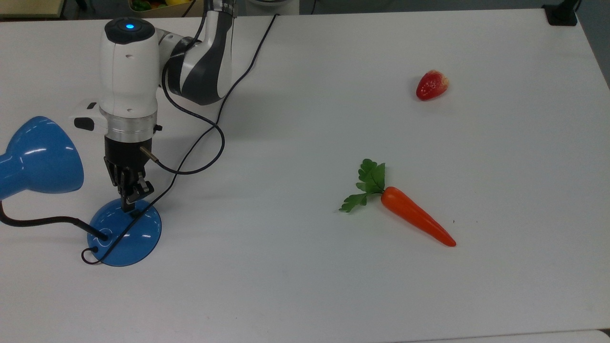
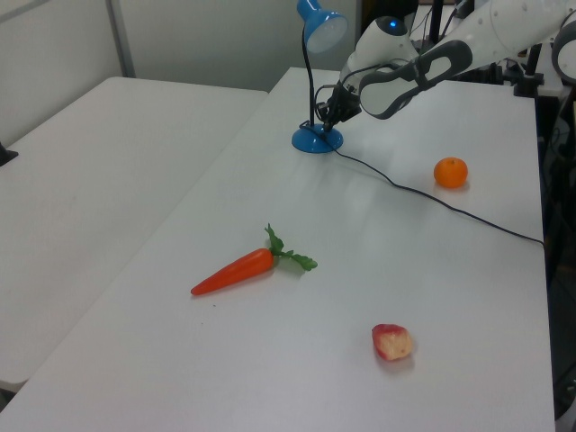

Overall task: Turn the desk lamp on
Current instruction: 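Press down on the lamp base switch with the gripper fingers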

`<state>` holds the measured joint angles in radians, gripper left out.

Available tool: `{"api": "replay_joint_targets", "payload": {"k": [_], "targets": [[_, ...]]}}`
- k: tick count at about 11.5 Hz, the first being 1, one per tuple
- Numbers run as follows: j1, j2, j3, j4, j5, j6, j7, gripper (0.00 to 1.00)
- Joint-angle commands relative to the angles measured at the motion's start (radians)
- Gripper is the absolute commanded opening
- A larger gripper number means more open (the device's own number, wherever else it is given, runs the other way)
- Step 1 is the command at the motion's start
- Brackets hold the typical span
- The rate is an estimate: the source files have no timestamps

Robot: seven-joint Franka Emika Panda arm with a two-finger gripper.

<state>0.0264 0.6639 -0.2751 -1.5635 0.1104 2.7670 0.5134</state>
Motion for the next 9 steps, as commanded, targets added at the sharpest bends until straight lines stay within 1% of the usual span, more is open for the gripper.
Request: {"api": "replay_joint_targets", "payload": {"k": [1, 3, 9], "targets": [[0.007, 0.043, -0.007, 0.054, 0.002, 0.02, 0.011, 0.0], [0.007, 0.066, -0.007, 0.074, 0.002, 0.02, 0.011, 0.0], [0.009, 0.066, -0.007, 0.074, 0.002, 0.022, 0.011, 0.0]]}}
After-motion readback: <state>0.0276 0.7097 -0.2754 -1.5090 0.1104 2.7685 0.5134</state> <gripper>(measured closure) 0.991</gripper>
